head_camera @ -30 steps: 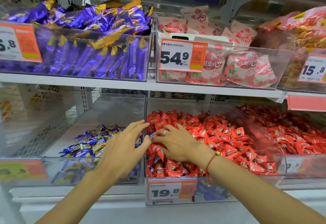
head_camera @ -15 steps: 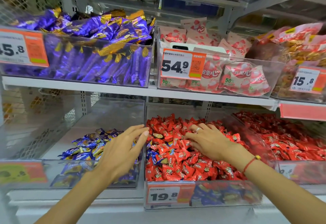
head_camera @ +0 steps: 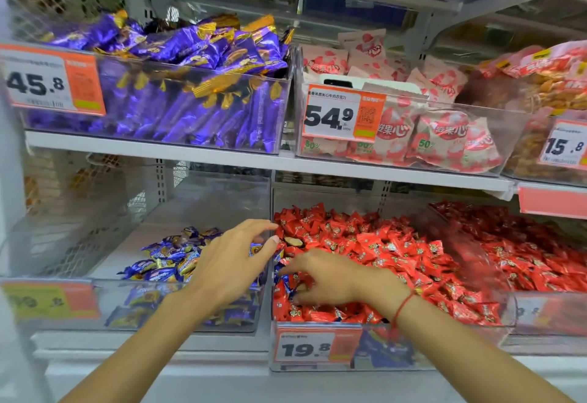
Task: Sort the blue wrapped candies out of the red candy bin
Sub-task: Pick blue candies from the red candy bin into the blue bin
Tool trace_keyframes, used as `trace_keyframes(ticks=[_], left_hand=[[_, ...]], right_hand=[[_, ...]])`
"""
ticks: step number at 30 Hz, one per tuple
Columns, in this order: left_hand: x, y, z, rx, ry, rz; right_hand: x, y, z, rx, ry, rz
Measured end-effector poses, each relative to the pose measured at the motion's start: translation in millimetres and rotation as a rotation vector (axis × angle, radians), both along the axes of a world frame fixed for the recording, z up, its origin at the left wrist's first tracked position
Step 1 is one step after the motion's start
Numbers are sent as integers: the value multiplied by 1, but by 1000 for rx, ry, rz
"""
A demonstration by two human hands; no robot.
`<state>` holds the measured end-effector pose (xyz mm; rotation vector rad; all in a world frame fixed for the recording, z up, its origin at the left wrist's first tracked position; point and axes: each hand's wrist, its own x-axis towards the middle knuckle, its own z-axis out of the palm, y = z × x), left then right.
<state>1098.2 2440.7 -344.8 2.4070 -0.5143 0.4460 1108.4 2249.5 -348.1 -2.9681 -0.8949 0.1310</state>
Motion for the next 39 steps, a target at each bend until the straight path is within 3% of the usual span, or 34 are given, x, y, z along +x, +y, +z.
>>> trace_keyframes(ticks=[2, 6, 9, 11, 14, 20, 23, 27, 29, 30, 32, 35, 37, 39], left_hand=[[0, 0, 2, 11, 14, -8], [-1, 2, 4, 39, 13, -20], [-3, -3, 7, 102, -54, -6], [-5, -9, 9, 109, -114, -43], [-9, -20, 10, 66, -154, -112], [-11, -36, 9, -289, 58, -273], [-11, -38, 15, -508, 87, -338], [-7, -27, 24, -661, 74, -311], [-3, -20, 20, -661, 75, -255], [-2, -17, 16, -640, 87, -234], [-1, -17, 8, -621, 120, -218], [1, -19, 11, -799, 161, -188], [2, -18, 16, -856, 200, -153], [3, -16, 15, -818, 240, -143]], right_hand=[[4, -8, -9, -68, -25, -68], [-8, -40, -14, 48, -157, -191], [-17, -52, -13, 153, -92, -215], [-19, -51, -6, 285, -11, -235], [-31, -41, 10, 642, 49, -339], [-41, -13, 24, 1339, 209, -514], [-35, -3, 25, 1473, 221, -537], [-27, 14, 34, 1487, 236, -454], [-14, 17, 32, 1439, 231, -494], [-3, 16, 26, 1311, 158, -536], [18, 13, 10, 836, -62, -552], [40, 15, -12, 255, -150, -521], [42, 20, -13, 105, -217, -524], [41, 22, -10, 79, -255, -521]])
